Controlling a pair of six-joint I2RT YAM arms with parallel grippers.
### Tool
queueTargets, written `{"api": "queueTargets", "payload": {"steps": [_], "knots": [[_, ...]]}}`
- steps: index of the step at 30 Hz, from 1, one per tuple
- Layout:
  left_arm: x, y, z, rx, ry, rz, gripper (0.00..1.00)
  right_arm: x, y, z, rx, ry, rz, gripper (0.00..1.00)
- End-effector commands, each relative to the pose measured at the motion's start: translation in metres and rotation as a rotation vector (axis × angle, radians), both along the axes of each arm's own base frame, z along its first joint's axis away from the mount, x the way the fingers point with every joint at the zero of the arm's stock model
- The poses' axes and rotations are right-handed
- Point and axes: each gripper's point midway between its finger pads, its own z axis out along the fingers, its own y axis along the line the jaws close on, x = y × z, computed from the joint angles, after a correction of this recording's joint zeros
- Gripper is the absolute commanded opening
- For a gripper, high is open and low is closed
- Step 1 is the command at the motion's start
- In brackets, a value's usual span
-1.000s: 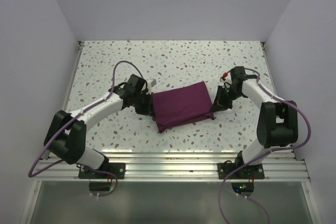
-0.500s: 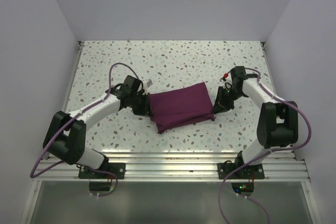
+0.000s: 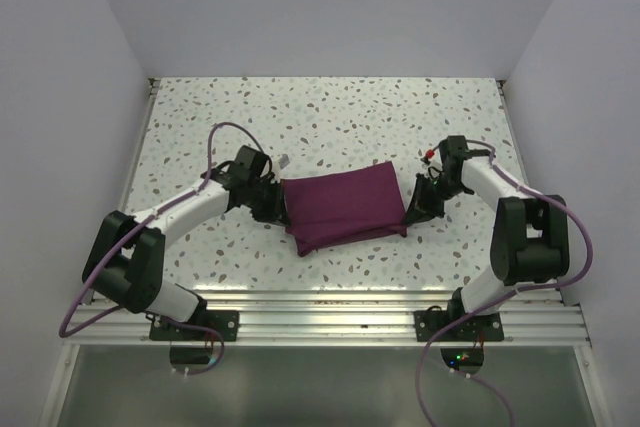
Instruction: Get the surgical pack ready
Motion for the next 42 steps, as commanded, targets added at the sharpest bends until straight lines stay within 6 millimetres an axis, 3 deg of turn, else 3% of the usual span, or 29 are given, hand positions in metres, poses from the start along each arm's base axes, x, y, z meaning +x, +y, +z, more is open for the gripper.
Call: {"api": "queueTargets", "payload": {"steps": [1,5,7,8,9,10,12,16,18,20,21,22,24,28,33,36,38,42], "knots": [[-0.007,0.017,-0.010,0.067,0.029,0.022,0.00,0.000,-0.030,-0.006,-0.180,0.000,-0.025,0.00],[-0.011,0.023,-0.016,0.077,0.057,0.037,0.00,0.002,-0.032,0.003,-0.189,-0.030,-0.015,0.00],[-0.010,0.019,-0.010,0.047,0.036,0.014,0.00,0.005,-0.021,0.012,-0.122,-0.049,-0.001,0.14],[-0.009,0.018,-0.006,0.035,0.025,0.010,0.05,0.005,-0.018,0.016,-0.102,-0.051,0.000,0.29],[-0.005,0.016,0.004,0.020,-0.010,0.009,0.12,0.007,-0.015,0.022,-0.084,-0.066,0.000,0.32],[-0.002,0.016,0.011,0.016,-0.034,0.013,0.26,0.013,-0.010,0.031,-0.054,-0.094,0.003,0.35],[0.007,0.013,0.033,-0.007,-0.107,0.016,0.39,0.020,-0.008,0.048,-0.045,-0.133,-0.014,0.42],[0.014,0.015,0.061,-0.005,-0.169,0.020,0.43,0.034,0.001,0.078,0.014,-0.195,-0.027,0.47],[0.018,0.016,0.073,-0.007,-0.203,0.036,0.37,0.037,0.015,0.088,0.098,-0.205,-0.020,0.46],[0.021,0.014,0.080,-0.026,-0.226,0.046,0.32,0.039,0.028,0.089,0.162,-0.193,-0.015,0.38],[0.020,0.012,0.083,-0.042,-0.226,0.045,0.23,0.034,0.038,0.087,0.219,-0.168,-0.001,0.33],[0.019,0.003,0.088,-0.091,-0.231,0.019,0.18,0.033,0.043,0.081,0.247,-0.142,-0.004,0.23],[0.015,-0.006,0.084,-0.144,-0.205,-0.012,0.09,0.033,0.052,0.071,0.300,-0.120,-0.005,0.17],[0.011,-0.026,0.082,-0.232,-0.187,-0.048,0.03,0.024,0.047,0.036,0.258,-0.055,0.003,0.05],[0.008,-0.029,0.086,-0.234,-0.201,-0.054,0.01,-0.002,0.040,0.001,0.222,0.004,0.028,0.02],[0.008,-0.026,0.089,-0.229,-0.212,-0.050,0.01,-0.002,0.038,-0.008,0.208,-0.019,0.037,0.02],[0.007,-0.024,0.092,-0.223,-0.220,-0.047,0.01,0.005,0.041,-0.004,0.228,-0.045,0.034,0.03],[0.002,-0.021,0.097,-0.230,-0.238,-0.033,0.05,0.019,0.039,0.023,0.210,-0.120,0.024,0.06]]}}
